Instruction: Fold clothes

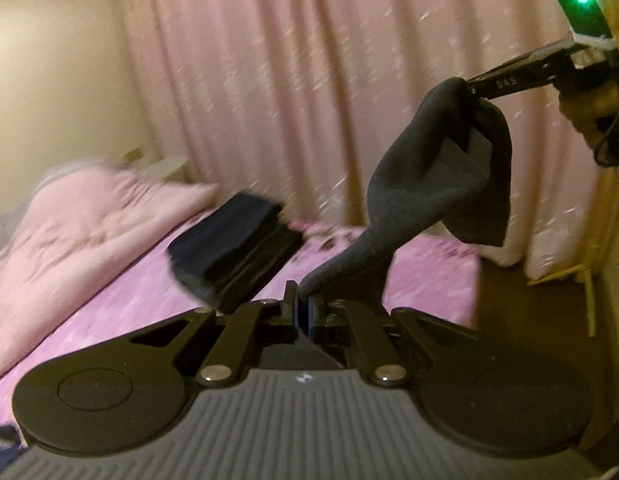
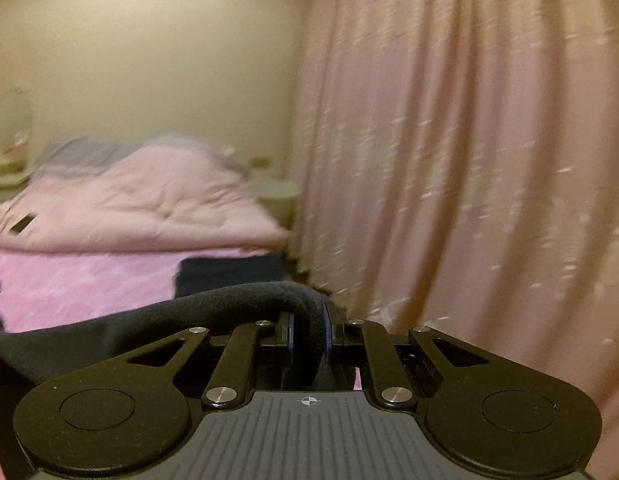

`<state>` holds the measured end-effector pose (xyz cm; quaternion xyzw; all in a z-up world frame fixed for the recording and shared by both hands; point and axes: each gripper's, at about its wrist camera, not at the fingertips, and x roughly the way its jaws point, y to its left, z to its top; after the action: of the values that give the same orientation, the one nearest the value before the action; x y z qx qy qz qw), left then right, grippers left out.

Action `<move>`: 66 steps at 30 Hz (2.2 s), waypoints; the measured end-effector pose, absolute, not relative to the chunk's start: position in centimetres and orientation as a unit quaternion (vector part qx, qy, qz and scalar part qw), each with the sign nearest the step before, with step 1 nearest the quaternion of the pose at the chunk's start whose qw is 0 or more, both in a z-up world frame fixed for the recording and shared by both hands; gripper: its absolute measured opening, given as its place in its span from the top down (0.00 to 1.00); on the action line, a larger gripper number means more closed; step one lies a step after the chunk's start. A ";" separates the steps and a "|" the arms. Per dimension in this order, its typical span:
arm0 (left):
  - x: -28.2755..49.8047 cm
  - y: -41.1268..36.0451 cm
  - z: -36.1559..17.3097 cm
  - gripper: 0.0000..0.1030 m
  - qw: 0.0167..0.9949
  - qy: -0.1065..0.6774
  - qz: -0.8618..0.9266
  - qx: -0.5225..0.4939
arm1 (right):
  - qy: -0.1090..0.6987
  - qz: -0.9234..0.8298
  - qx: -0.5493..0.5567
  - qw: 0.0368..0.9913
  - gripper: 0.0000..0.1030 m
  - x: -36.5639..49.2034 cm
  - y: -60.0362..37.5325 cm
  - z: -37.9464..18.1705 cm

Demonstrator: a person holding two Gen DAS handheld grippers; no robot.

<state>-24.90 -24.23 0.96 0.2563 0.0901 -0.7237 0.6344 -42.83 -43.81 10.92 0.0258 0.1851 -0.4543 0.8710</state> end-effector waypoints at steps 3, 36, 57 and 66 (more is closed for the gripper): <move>-24.4 -21.8 2.7 0.97 0.618 0.069 -0.746 0.240 | 0.147 -0.469 0.013 0.871 0.90 -42.2 -41.4 13.1; -2.3 -32.5 2.3 0.64 0.712 0.221 -0.623 0.237 | 0.324 -0.305 -0.058 0.894 0.38 -10.8 -57.7 3.4; -8.4 -21.5 -32.3 0.35 0.602 0.620 -0.453 0.219 | 0.633 -0.082 0.013 0.770 0.04 -25.7 -45.5 -24.3; -8.4 -19.8 -29.8 0.90 0.601 0.555 -0.510 0.268 | 0.653 -0.113 -0.034 0.748 0.13 -28.4 -42.0 -27.7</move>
<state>-8.44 -19.81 -29.79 0.2682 0.5545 -0.5097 0.6006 -28.36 -41.96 -27.70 -0.0342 0.6535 -0.1128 0.7477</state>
